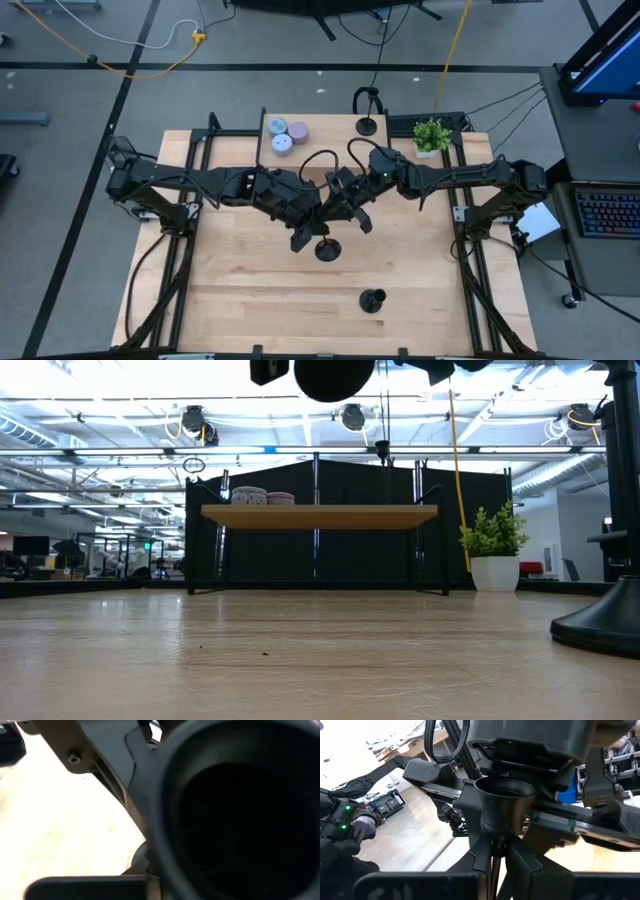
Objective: Pick & Place candle stick holders
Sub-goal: Put the left black candle holder on the shelf
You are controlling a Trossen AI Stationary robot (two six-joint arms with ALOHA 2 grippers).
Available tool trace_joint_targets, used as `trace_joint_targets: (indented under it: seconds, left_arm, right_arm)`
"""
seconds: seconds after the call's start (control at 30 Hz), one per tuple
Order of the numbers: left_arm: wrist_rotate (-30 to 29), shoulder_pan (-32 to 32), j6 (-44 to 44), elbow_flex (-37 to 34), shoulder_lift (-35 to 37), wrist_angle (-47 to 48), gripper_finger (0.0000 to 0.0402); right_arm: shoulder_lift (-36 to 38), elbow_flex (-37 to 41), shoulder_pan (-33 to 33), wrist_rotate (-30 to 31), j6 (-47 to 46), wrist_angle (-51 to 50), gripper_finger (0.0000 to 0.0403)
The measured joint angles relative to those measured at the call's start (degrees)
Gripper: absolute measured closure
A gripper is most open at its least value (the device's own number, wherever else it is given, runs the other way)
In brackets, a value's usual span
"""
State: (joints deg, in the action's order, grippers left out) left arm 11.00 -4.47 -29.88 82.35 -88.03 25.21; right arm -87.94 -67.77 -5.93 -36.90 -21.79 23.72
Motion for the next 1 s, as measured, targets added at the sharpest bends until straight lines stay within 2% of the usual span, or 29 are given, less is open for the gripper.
trace_joint_targets:
  seconds: [0.23,0.5,0.67,0.9,1.0]
  left_arm:
    - [-0.50,0.04,-1.30,0.00,0.00,1.65,0.0287]
    - [-1.40,0.20,-1.33,-0.01,3.20,4.81,0.0240]
    - [-5.91,0.24,-1.16,0.10,7.26,9.72,0.0222]
    - [-13.70,-0.59,-3.15,-0.05,11.94,19.32,0.0218]
    - [-17.11,-1.11,-3.63,0.09,12.31,20.11,0.0218]
  right_arm:
    - [-0.09,0.01,0.00,1.28,0.02,0.03,0.0378]
    - [-0.09,0.02,-0.32,1.52,0.01,-0.52,0.0379]
    - [-0.09,0.02,-1.07,1.34,0.01,-0.44,0.0379]
    - [-0.07,0.04,-3.09,2.45,0.03,0.11,0.0374]
    - [0.34,0.07,-4.58,2.42,0.25,0.50,0.0375]
